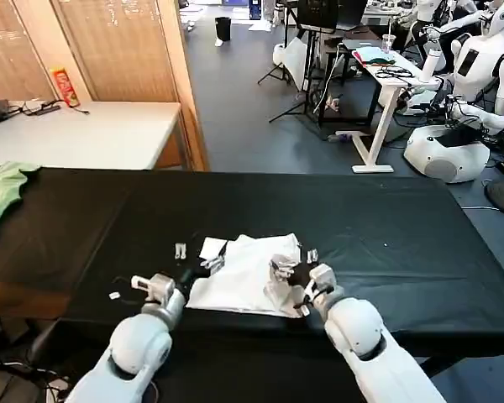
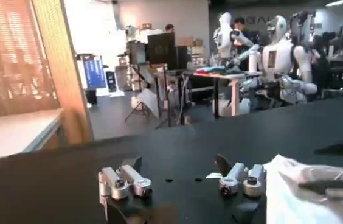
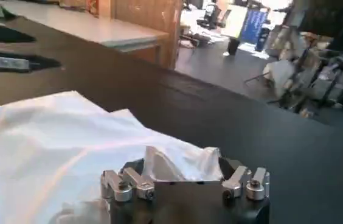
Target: Fold and organize the clothes.
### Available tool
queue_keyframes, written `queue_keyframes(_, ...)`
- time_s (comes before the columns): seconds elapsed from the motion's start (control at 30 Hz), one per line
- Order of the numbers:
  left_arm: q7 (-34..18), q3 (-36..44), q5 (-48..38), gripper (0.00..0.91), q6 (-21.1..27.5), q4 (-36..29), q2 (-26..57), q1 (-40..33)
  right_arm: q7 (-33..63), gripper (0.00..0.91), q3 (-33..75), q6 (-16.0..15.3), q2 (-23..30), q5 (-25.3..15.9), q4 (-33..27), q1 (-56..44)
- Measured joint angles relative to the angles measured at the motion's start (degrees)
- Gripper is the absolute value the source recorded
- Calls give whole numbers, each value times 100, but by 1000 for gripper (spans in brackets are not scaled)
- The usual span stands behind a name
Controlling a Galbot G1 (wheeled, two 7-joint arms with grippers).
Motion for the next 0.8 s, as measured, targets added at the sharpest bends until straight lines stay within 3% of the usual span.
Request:
queue_keyframes(0.23, -2, -68, 7, 878, -7, -37, -2, 86, 79, 878, 237, 123, 3, 318, 399, -290)
queue_keyframes(0.43, -2, -133, 63, 878, -29, -45, 8, 164, -341, 878, 28, -225, -91, 635, 811, -586)
queue_keyframes(0.63, 3, -204, 153, 878, -98, -19, 12, 302, -649, 878, -242, -282, -186, 627, 951, -639)
queue_keyframes(0.8, 10, -241, 206, 878, -164, 48, -2, 407, -620, 878, -278, -489, -234, 284, 1013, -725)
